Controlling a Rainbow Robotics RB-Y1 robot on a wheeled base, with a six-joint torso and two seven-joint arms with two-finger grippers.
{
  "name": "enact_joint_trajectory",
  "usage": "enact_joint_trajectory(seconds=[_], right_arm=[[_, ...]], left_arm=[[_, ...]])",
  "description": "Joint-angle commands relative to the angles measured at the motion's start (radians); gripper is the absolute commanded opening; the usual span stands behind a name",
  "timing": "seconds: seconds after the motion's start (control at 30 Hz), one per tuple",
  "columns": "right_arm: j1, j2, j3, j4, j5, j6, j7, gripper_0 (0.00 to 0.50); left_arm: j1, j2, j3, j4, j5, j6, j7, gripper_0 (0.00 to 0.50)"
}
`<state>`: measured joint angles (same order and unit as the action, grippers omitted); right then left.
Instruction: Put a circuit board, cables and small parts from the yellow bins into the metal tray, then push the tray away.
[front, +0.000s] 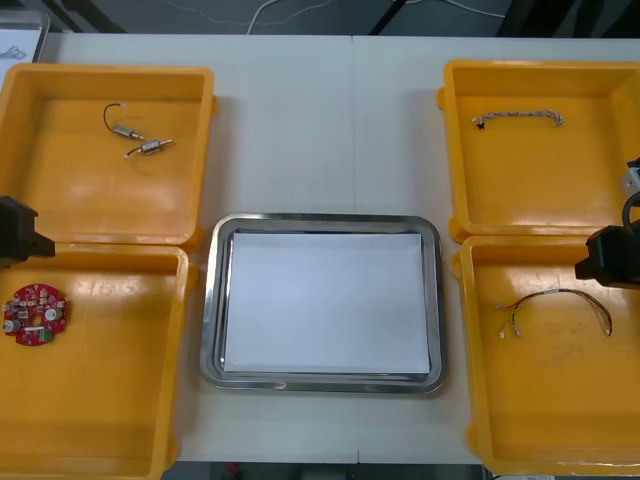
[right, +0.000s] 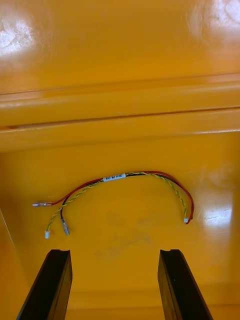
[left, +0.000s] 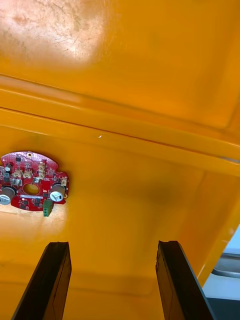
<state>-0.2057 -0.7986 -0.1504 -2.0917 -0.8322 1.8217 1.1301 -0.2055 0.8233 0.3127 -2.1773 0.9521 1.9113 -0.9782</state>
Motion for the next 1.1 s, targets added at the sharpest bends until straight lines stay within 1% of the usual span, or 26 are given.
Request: enact_joint_trajectory(seconds=[0.03,0.1,0.2,0.37,0.43,0.5,0.63,0.7,0.8,0.87,0.93,1.03,1.1], right_arm=[[0.058,0.058,-0.011,-0.061,0.028,-0.018,-0.135,0.500],[0.075,0.076,-0.011,-0.077,0.044,-0.018,-0.174,0.500],[0.100,0.104,-0.011,-0.097,0.061,-0.019,-0.239,0.500],[0.123,0.148,-0.011,-0.105,0.081,-0.024,-0.352,0.500],[0.129,0.162,-0.008,-0.105,0.090,-0.028,-0.386,0.500],[0.132,0.180,0.002,-0.105,0.113,-0.028,-0.435,0.500],[0.132,0.194,0.022,-0.105,0.130,-0.038,-0.529,0.500],[0.132,0.199,0.035,-0.103,0.140,-0.050,-0.592,0.500],[0.132,0.206,0.052,-0.093,0.156,-0.070,-0.659,0.500],[0.131,0.210,0.061,-0.082,0.163,-0.088,-0.682,0.500],[0.131,0.216,0.069,-0.064,0.173,-0.110,-0.707,0.500],[0.131,0.233,0.075,-0.024,0.188,-0.148,-0.717,0.500],[0.129,0.246,0.075,0.013,0.191,-0.176,-0.724,0.500]], left_arm=[[0.037,0.066,0.086,-0.042,0.051,0.009,-0.025,0.500],[0.067,0.066,0.100,-0.052,0.051,0.003,-0.065,0.500],[0.135,0.066,0.121,-0.079,0.040,-0.055,-0.122,0.500],[0.276,0.066,0.151,-0.125,0.016,-0.182,-0.200,0.500],[0.314,0.066,0.152,-0.128,0.010,-0.225,-0.218,0.500],[0.360,0.062,0.151,-0.128,-0.007,-0.282,-0.251,0.500],[0.416,0.042,0.140,-0.128,-0.044,-0.359,-0.306,0.500],[0.449,0.020,0.134,-0.128,-0.072,-0.402,-0.346,0.500],[0.468,-0.013,0.132,-0.125,-0.101,-0.425,-0.393,0.500],[0.469,-0.029,0.128,-0.121,-0.115,-0.425,-0.402,0.500],[0.469,-0.038,0.109,-0.121,-0.144,-0.429,-0.407,0.500],[0.471,-0.056,0.063,-0.105,-0.203,-0.465,-0.410,0.500],[0.471,-0.064,0.020,-0.073,-0.248,-0.514,-0.413,0.500]])
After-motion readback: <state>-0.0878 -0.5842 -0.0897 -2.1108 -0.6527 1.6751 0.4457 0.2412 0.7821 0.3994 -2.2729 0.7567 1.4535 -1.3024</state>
